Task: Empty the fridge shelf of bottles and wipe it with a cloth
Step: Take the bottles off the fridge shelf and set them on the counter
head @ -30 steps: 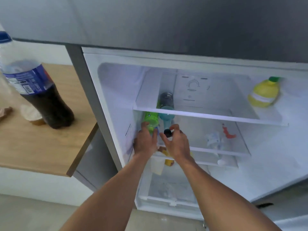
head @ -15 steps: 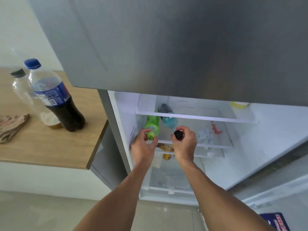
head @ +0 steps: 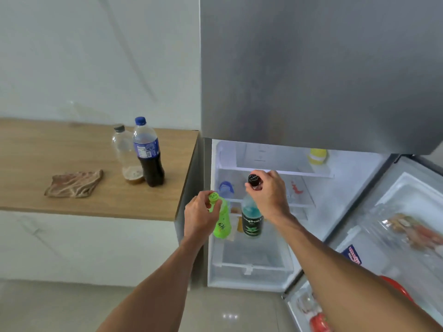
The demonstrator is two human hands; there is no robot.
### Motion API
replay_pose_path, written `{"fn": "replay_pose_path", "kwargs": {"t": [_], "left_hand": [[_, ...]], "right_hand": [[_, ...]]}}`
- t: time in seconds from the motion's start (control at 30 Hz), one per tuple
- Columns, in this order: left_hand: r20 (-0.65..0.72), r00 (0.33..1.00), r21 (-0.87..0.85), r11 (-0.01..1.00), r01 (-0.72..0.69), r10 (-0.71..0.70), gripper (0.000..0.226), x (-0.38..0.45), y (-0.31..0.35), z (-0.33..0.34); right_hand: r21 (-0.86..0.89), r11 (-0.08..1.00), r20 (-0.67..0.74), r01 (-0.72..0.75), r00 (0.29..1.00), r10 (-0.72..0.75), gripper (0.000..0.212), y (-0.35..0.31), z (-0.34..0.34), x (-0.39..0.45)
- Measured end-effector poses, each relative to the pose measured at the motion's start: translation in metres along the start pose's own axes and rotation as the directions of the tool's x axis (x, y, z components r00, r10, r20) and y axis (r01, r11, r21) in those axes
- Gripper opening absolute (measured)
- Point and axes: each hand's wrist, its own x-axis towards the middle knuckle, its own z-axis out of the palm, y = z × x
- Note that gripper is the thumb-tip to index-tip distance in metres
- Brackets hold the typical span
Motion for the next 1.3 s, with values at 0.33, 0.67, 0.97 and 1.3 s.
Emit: {"fn": "replay_pose_path", "kwargs": {"t": [0.33,0.67,0.97,1.3], "left_hand": [[-0.070,0.995,0.051,0.996,-0.068,0.072,0.035,0.004,0.002,-0.192],[-0.159,0.981,0.188,0.979,-0.081,0.111,0.032,0.087,-0.049,-0.274],[0.008,0.990,0.213,0.967,-0.137,0.139,0.040,0.172,-0.094,-0.275],[0.158,0.981,0.189,0.972,-0.138,0.108,0.043,0.219,-0.125,-0.269]], "right_hand": [[0.126,0.967,0.114,0.220,0.965,-0.234,0.038,-0.158,-0.012,-0.036],[0.194,0.957,0.092,0.214,0.968,-0.235,0.036,-0.246,0.079,0.014],[0.179,0.963,0.168,0.204,0.958,-0.234,0.035,-0.260,0.149,0.075],[0.098,0.981,0.204,0.167,0.962,-0.185,0.041,-0.273,0.187,0.099]]}}
